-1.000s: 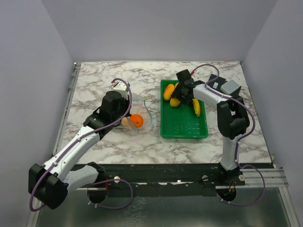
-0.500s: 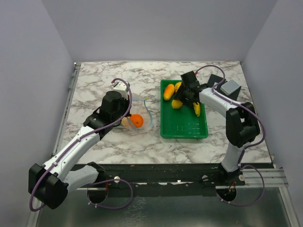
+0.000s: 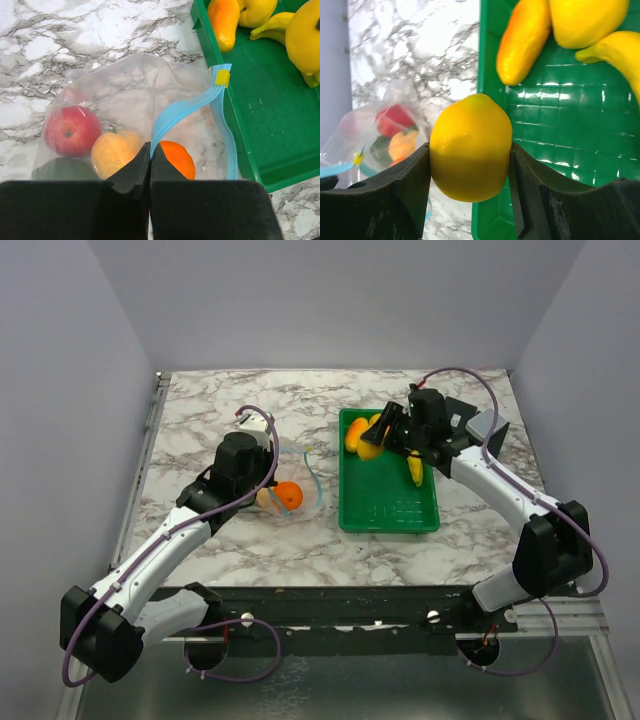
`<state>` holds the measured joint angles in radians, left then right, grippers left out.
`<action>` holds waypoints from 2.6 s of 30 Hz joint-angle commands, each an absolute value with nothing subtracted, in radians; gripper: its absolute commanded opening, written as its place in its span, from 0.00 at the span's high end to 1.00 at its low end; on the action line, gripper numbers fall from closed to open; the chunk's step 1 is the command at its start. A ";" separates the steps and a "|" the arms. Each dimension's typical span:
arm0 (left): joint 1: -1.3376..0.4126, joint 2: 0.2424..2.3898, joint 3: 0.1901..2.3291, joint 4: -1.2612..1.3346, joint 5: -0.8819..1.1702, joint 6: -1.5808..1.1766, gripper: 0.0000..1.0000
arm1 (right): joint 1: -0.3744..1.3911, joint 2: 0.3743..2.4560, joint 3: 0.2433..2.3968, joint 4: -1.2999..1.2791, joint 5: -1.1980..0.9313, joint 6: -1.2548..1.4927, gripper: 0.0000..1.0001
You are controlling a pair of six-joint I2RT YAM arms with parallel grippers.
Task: Place the food in the zip-top bag and seal the zipper
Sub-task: Place the fake fruit in the zipper food storage bag.
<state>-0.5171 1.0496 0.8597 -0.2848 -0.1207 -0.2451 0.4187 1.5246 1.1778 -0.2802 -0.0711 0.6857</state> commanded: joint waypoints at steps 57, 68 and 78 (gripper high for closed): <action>-0.516 1.023 0.856 -0.267 -0.121 -0.240 1.00 | 0.834 1.784 1.410 -0.110 -0.019 0.604 0.78; -0.515 1.025 0.856 -0.267 -0.130 -0.238 1.00 | 0.851 1.823 1.471 -0.112 0.070 0.667 0.33; -0.515 1.030 0.858 -0.267 -0.128 -0.239 1.00 | 0.851 1.789 1.452 -0.126 0.031 0.655 0.18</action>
<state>-0.5171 1.0359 0.8597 -0.2848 -0.1211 -0.2447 0.8444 1.8065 1.4567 -0.1226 0.0219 0.6575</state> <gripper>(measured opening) 0.005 0.820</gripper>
